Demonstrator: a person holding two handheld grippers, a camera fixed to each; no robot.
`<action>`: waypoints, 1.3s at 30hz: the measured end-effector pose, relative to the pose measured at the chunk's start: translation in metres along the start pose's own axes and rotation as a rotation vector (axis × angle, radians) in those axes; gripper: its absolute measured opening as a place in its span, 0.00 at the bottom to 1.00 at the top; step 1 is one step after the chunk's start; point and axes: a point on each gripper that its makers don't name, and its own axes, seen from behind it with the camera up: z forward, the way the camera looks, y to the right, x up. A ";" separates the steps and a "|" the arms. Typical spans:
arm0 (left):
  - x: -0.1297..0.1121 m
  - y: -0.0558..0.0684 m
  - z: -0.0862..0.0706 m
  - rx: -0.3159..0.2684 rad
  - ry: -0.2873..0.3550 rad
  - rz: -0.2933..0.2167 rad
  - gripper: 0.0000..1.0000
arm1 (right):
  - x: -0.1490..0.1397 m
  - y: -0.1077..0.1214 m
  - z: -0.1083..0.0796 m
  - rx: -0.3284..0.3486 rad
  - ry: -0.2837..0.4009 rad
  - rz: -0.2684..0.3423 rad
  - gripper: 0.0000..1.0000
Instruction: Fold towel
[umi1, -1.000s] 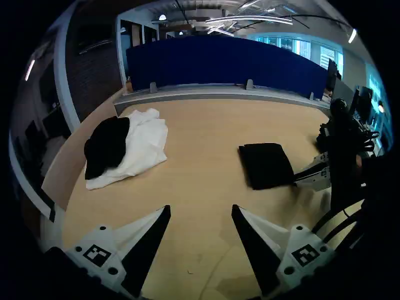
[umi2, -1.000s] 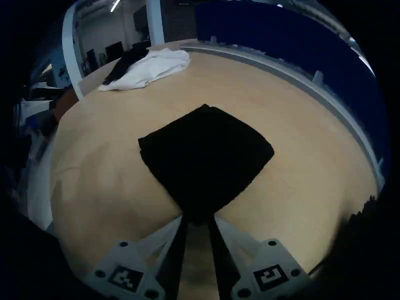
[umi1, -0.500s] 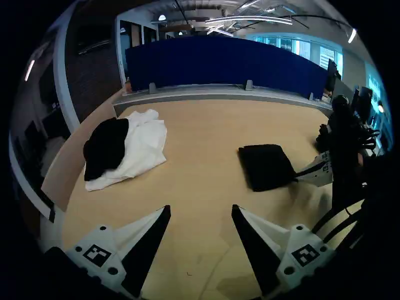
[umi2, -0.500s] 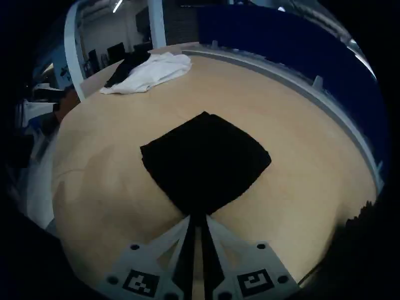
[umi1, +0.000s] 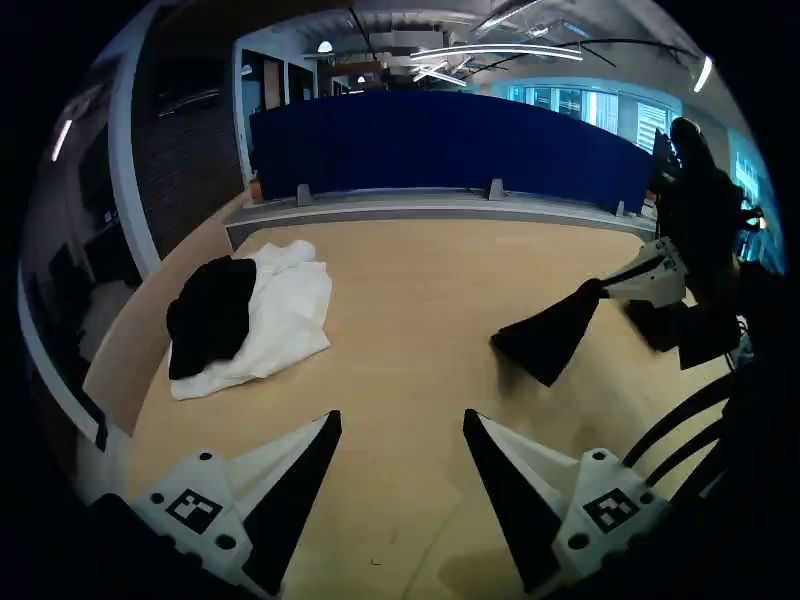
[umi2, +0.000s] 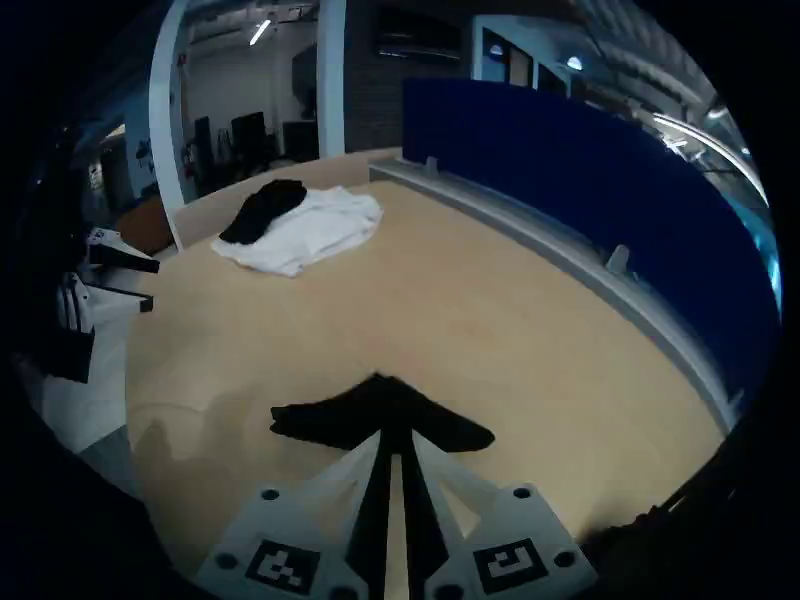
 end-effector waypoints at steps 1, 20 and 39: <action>0.002 0.000 0.000 0.000 0.005 -0.001 0.90 | 0.009 0.004 -0.005 -0.002 0.012 -0.005 0.07; 0.022 0.004 -0.002 -0.006 0.049 -0.004 0.90 | 0.072 0.058 -0.054 -0.052 0.094 -0.015 0.07; 0.028 0.009 0.003 -0.015 0.041 0.002 0.90 | 0.069 0.173 -0.117 -0.177 0.093 0.024 0.07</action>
